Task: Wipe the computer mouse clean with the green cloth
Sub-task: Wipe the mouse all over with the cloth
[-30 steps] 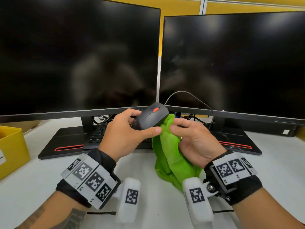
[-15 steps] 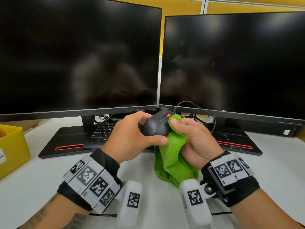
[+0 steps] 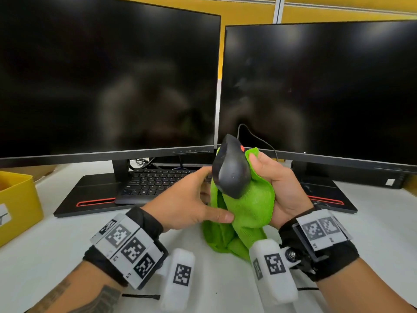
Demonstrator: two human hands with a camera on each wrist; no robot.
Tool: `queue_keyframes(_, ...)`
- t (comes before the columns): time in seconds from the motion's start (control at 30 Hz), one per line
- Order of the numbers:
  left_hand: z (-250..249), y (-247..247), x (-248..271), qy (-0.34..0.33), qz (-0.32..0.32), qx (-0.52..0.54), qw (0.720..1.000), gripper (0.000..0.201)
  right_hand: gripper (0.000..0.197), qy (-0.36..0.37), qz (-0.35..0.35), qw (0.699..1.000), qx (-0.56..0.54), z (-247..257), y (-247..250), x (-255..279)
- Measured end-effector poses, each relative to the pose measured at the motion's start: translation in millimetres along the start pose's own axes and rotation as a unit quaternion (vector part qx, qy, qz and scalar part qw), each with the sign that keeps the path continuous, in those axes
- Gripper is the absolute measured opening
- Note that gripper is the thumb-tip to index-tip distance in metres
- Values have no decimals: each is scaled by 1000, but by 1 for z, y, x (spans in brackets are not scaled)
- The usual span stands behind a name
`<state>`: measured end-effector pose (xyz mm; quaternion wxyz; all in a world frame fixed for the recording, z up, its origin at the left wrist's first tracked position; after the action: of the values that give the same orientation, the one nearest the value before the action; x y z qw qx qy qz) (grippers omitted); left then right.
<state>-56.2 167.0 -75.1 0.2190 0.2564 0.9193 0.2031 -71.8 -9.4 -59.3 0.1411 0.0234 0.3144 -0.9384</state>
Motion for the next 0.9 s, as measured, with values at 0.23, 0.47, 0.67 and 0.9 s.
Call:
queue_keyframes(0.23, -9, 12, 1, 12, -71, 15, 997, 40, 90, -24, -36, 998, -49, 12, 18, -4)
queue_keyframes(0.47, -12, 17, 1, 91, -187, 167, 964, 32, 64, 21, -131, 991, 13, 6, 27, -12)
queue_keyframes(0.67, -12, 15, 0, 110, -155, 312, 931, 42, 17, 48, -147, 986, 69, 2, 27, -15)
queue_keyframes(0.9, -19, -3, 2, 20, -18, 157, 987, 37, 33, 101, -234, 953, 161, 0, 29, -10)
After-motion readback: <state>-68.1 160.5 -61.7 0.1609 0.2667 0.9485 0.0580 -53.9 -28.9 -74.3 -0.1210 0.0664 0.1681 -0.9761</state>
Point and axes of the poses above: each hand's wrist, its own x-axis away from the middle knuckle, its own y-axis out of the back of the hand, z = x × y, the point moved 3 cm from there along -x, towards the middle knuckle, and after that the axes turned 7 degrees about -y, right-handed, at the moved point
